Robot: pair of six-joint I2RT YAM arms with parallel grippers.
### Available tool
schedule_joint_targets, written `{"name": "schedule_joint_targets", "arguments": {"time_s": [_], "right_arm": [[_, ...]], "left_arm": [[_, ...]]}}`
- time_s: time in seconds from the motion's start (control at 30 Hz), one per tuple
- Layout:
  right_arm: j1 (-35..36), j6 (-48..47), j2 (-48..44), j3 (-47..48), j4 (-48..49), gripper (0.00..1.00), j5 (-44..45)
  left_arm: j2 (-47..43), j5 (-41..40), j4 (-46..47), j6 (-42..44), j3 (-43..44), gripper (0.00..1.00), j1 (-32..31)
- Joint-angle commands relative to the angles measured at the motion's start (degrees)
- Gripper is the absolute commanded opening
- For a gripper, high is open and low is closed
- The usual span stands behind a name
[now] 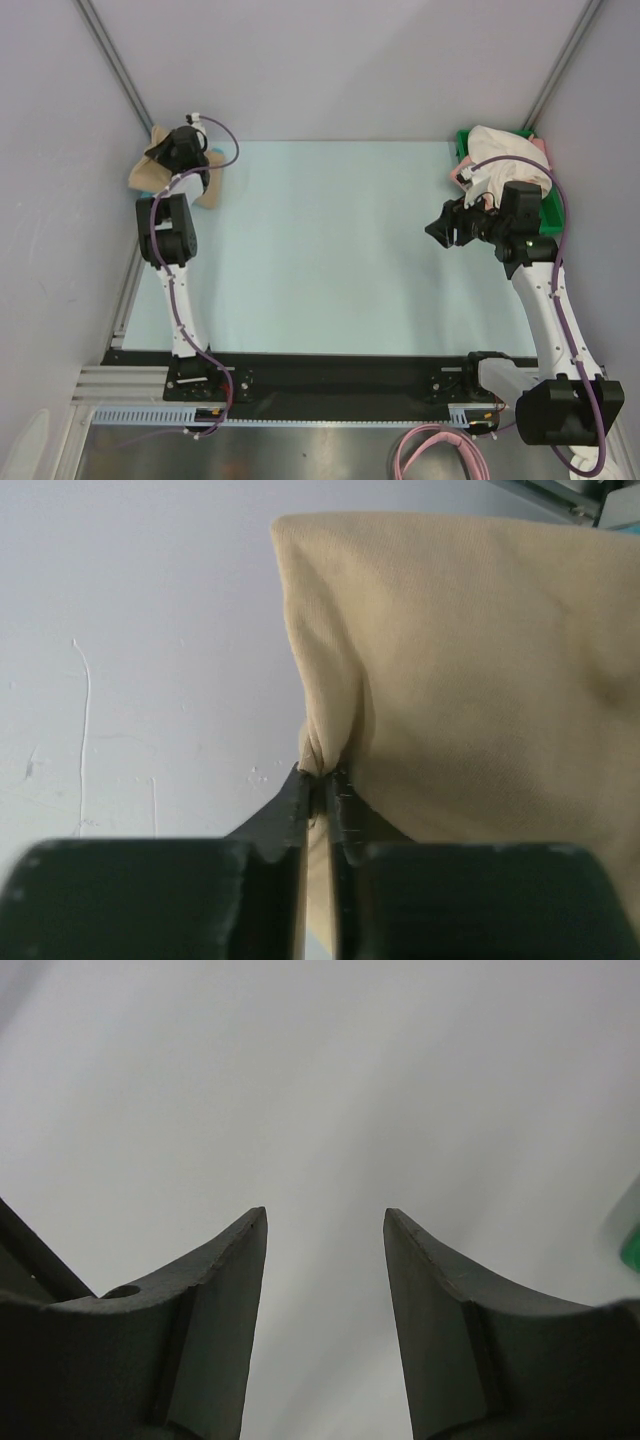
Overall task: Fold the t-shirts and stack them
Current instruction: Neatly place the folded tshirt to the corner, then reset both grippers
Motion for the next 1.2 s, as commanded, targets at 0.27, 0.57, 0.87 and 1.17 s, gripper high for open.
{"name": "schedule_joint_targets", "arguments": {"time_s": [0.27, 0.57, 0.87, 1.17], "right_arm": [[-0.81, -0.59, -0.15, -0.41, 1.53, 0.56, -0.52], [-1.86, 4.93, -4.63, -5.41, 11.07, 0.66, 3.68], [-1.25, 17.14, -1.13, -15.61, 34.47, 1.0, 21.42], [-1.42, 14.44, 8.02, -22.55, 45.81, 0.99, 38.06]], "left_arm": [[-6.09, 0.63, 26.34, 4.34, -12.02, 0.93, -2.76], [-35.33, 7.38, 11.36, -20.81, -39.97, 1.0, -16.89], [-72.95, 35.96, -16.55, -49.82, -50.87, 1.0, -17.71], [-86.08, 34.75, 8.2, -49.73, -81.79, 1.0, -17.62]]}}
